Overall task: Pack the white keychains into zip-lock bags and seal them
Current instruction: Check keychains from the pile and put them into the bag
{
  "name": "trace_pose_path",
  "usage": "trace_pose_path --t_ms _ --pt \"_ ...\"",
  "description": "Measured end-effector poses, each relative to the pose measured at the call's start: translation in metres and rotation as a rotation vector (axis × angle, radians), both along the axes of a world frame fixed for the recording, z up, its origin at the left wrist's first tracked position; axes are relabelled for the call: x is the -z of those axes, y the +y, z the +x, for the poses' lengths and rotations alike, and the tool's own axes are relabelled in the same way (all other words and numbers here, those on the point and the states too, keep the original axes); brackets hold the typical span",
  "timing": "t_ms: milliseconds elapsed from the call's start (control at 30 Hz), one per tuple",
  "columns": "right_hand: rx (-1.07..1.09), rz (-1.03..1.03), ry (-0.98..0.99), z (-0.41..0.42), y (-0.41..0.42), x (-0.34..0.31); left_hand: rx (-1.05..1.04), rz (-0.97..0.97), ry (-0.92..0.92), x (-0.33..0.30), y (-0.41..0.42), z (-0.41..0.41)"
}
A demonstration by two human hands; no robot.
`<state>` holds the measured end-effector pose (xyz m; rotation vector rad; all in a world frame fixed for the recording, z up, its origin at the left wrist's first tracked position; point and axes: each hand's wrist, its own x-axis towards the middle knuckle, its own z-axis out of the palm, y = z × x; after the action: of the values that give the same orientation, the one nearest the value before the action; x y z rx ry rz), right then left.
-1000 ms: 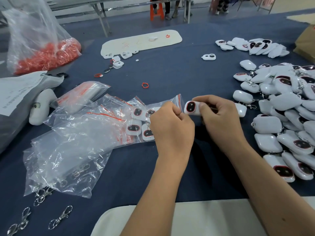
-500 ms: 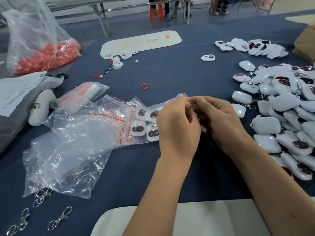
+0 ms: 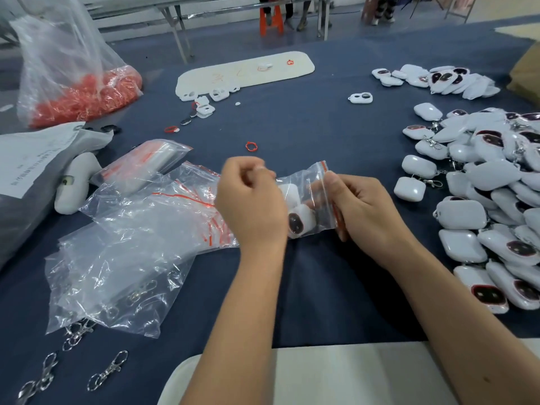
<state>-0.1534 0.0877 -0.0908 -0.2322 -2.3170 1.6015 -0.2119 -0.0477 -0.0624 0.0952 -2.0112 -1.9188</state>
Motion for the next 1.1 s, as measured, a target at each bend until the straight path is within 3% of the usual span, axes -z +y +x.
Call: trace_pose_path --t_ms 133,233,333,400,467,567,667,800,1100 --pt "0.013 0.026 -0.003 0.0 0.001 0.001 -0.102 0.319 -0.203 0.0 -0.017 -0.012" --pt "-0.116 0.076 -0.045 0.002 -0.001 -0.002 -0.107 0.395 -0.166 -0.005 -0.011 -0.005" --pt "-0.193 0.042 -0.043 0.002 -0.001 -0.006 -0.002 0.26 0.023 -0.008 0.007 0.01" --pt "-0.128 0.03 0.01 0.004 -0.002 -0.006 0.137 0.179 0.095 -0.006 0.022 0.022" --pt "0.079 0.084 0.086 0.004 -0.005 -0.006 0.244 0.082 0.114 0.0 0.034 0.031" --pt "0.54 0.273 0.17 0.005 0.002 -0.006 0.444 -0.249 0.079 0.014 0.046 0.039" --pt "0.844 0.436 0.092 0.01 0.016 -0.007 0.595 -0.505 0.049 0.023 0.049 0.041" --pt "0.688 0.635 -0.231 0.007 0.016 -0.002 0.648 -0.53 0.082 0.025 0.046 0.039" --pt "0.538 0.645 -0.211 0.007 0.017 -0.003 0.589 -0.465 0.008 0.025 0.047 0.036"
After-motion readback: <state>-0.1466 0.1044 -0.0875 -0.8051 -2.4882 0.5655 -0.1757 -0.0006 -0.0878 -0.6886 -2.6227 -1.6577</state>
